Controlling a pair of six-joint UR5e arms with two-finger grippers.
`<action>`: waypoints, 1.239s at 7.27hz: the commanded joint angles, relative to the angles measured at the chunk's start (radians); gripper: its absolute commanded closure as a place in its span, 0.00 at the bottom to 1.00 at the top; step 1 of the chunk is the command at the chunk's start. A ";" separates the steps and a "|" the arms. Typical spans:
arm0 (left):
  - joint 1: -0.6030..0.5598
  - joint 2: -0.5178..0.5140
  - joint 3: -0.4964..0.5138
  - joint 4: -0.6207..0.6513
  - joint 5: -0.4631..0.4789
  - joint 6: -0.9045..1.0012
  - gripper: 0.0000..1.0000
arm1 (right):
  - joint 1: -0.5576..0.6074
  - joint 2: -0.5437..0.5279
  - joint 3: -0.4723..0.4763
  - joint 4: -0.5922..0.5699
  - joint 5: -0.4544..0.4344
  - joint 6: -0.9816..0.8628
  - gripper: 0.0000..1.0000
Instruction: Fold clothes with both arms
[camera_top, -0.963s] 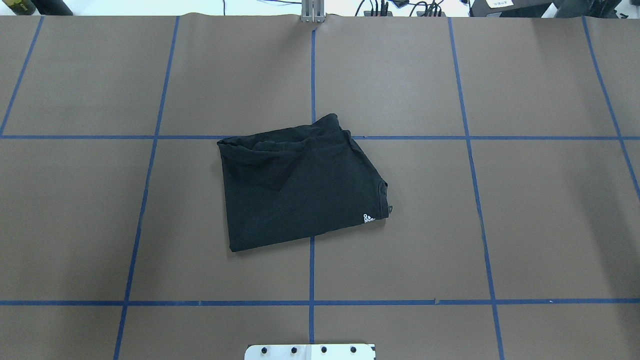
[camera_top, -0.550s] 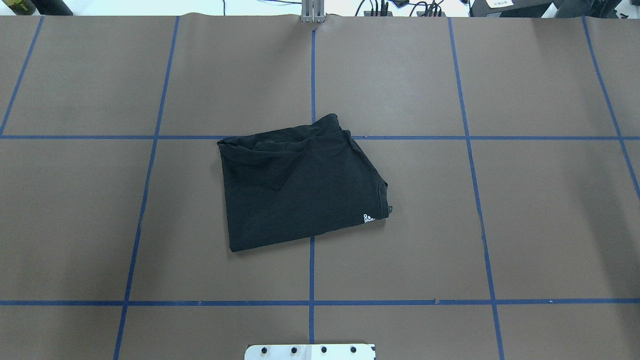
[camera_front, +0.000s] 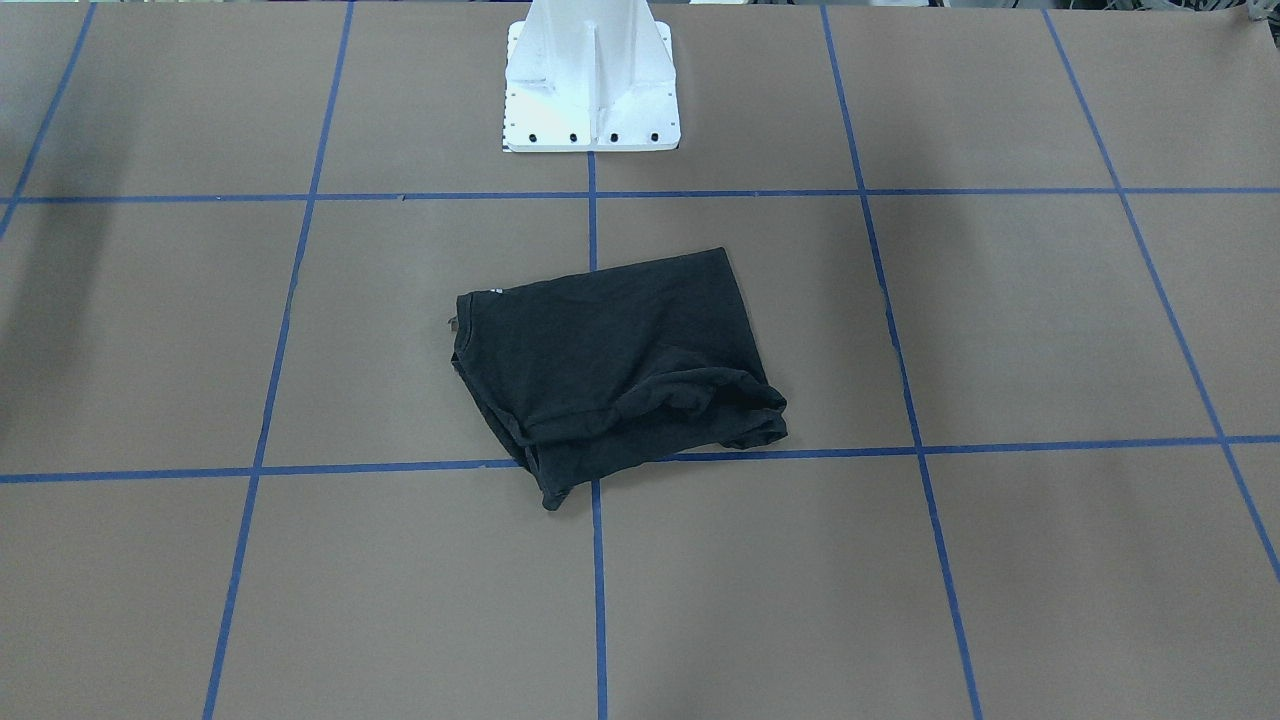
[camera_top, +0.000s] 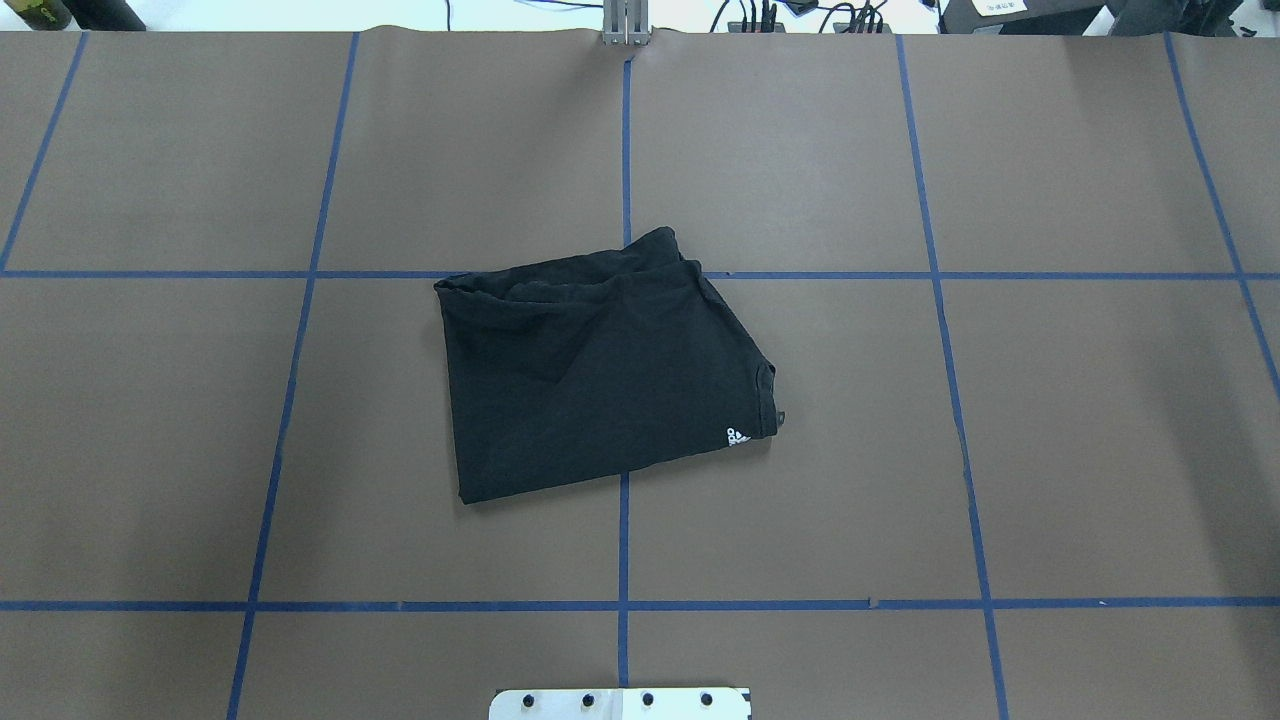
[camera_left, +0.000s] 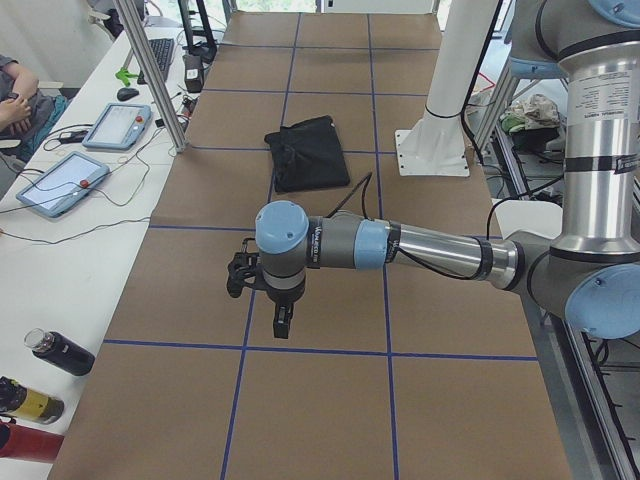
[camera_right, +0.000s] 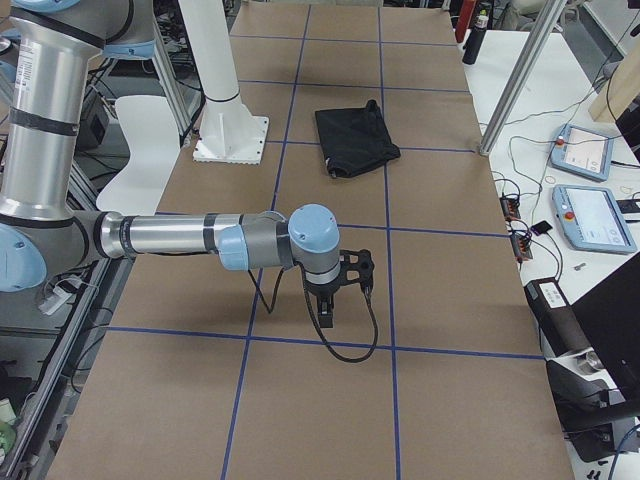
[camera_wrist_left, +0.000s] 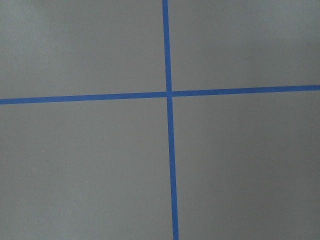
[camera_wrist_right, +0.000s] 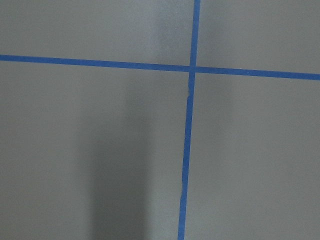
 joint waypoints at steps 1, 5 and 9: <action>0.000 0.000 -0.002 0.000 0.000 0.000 0.00 | 0.000 -0.001 0.001 0.000 0.000 0.000 0.00; 0.000 0.008 -0.015 0.002 0.005 0.000 0.00 | 0.000 -0.001 0.001 0.000 0.002 0.002 0.00; 0.000 0.008 -0.015 0.002 0.006 0.000 0.00 | 0.000 -0.001 -0.001 0.000 0.002 0.002 0.00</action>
